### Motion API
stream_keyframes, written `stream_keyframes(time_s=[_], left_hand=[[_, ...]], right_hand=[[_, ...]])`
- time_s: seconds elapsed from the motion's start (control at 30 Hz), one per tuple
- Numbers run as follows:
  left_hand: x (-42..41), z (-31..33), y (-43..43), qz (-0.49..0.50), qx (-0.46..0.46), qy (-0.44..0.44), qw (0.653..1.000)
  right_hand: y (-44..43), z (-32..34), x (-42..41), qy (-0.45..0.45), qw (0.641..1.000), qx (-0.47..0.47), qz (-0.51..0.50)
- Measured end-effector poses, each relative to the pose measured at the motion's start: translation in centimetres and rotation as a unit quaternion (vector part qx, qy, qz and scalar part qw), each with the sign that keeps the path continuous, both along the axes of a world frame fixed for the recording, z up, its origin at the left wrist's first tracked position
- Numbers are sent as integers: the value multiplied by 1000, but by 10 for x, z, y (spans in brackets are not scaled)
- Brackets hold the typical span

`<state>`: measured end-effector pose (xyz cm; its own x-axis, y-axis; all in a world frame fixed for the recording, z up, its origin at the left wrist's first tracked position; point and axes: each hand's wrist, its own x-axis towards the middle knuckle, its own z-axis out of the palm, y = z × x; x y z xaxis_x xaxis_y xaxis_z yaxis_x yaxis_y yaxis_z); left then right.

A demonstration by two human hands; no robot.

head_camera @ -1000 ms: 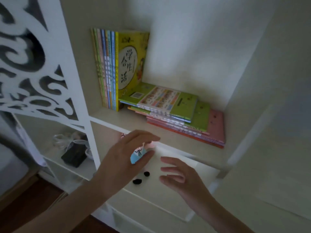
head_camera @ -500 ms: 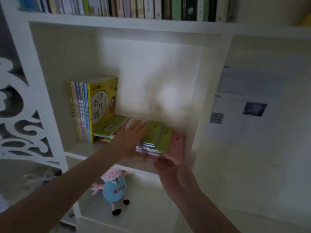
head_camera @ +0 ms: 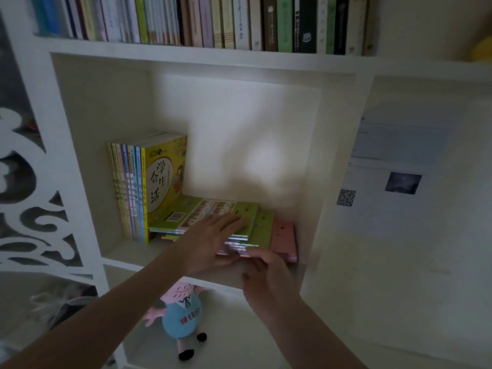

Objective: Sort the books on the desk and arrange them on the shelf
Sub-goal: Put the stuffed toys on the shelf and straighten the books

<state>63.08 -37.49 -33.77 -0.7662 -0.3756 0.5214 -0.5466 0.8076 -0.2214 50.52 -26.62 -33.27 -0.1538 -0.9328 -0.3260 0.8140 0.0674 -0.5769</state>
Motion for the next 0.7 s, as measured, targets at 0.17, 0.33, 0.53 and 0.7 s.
stream_keyframes(time_s=[0.17,0.33,0.53,0.7], left_hand=[[-4,-7,2,57,48,43,996],[3,19,2,75,119,266,954],[27,47,0,75,176,467,863],[43,62,2,44,185,590,785]], right_hand=[[-1,-13,2,191,973,-90,-95],[-13,25,3,397,896,-198,-34],[-51,66,26,491,803,-335,37],[-88,72,64,584,713,-381,70]])
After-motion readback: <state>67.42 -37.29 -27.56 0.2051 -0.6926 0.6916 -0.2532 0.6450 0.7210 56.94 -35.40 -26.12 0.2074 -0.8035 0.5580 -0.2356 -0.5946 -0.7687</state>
